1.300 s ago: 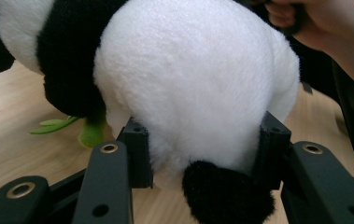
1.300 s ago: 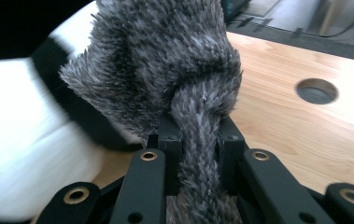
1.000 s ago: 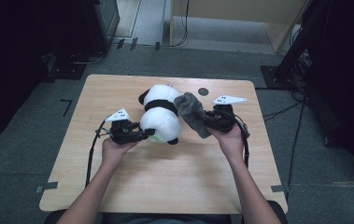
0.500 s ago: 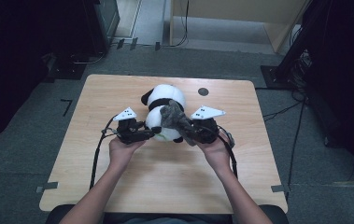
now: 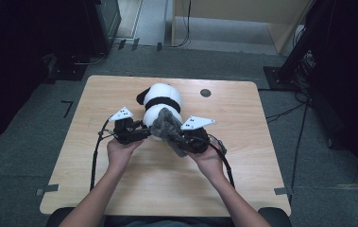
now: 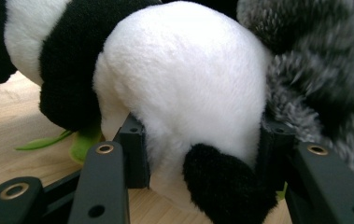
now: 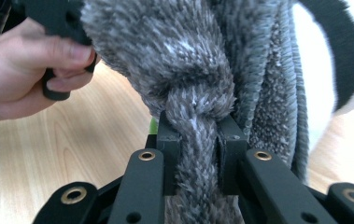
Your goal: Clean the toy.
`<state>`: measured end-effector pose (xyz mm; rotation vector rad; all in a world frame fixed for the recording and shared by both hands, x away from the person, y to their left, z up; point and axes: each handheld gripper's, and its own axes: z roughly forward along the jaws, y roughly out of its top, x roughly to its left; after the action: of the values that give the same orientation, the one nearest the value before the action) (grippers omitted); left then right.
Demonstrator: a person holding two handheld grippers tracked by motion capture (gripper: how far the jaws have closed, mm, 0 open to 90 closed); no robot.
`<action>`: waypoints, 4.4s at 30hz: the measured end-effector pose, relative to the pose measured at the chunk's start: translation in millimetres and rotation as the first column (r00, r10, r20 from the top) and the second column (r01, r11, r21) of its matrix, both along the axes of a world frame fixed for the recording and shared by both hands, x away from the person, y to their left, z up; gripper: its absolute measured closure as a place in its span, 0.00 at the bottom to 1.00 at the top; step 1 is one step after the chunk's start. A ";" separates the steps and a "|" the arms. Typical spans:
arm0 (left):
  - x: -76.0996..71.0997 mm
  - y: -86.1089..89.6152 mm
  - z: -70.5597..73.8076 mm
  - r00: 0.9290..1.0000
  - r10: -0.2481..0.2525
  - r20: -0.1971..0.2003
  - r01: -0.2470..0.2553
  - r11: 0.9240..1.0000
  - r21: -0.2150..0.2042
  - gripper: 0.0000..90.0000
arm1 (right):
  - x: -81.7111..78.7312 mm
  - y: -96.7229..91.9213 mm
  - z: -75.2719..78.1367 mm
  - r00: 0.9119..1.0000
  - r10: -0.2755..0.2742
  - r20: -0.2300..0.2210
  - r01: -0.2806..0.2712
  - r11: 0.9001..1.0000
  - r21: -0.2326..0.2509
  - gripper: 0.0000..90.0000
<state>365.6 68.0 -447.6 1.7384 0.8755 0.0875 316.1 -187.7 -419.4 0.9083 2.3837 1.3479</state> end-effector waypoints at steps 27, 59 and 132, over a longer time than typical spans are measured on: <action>-1.1 11.9 9.1 1.000 -0.001 0.005 0.001 0.993 -0.122 0.56 | 6.4 14.2 -39.1 0.993 0.063 -0.095 -0.072 0.993 -0.098 0.87; -0.4 15.6 1.0 0.999 -0.042 -0.006 0.041 0.997 -0.066 0.56 | 38.2 -86.7 0.8 0.973 -0.212 -0.090 0.219 0.973 0.071 0.87; -5.9 22.3 6.7 1.000 0.015 -0.018 -0.018 0.987 -0.157 0.57 | 28.2 -29.1 -32.6 0.999 -0.007 -0.046 0.002 0.995 -0.101 0.86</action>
<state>359.7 90.3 -441.0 1.5865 0.8857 0.0139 344.4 -216.9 -452.0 0.9265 2.4581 1.2047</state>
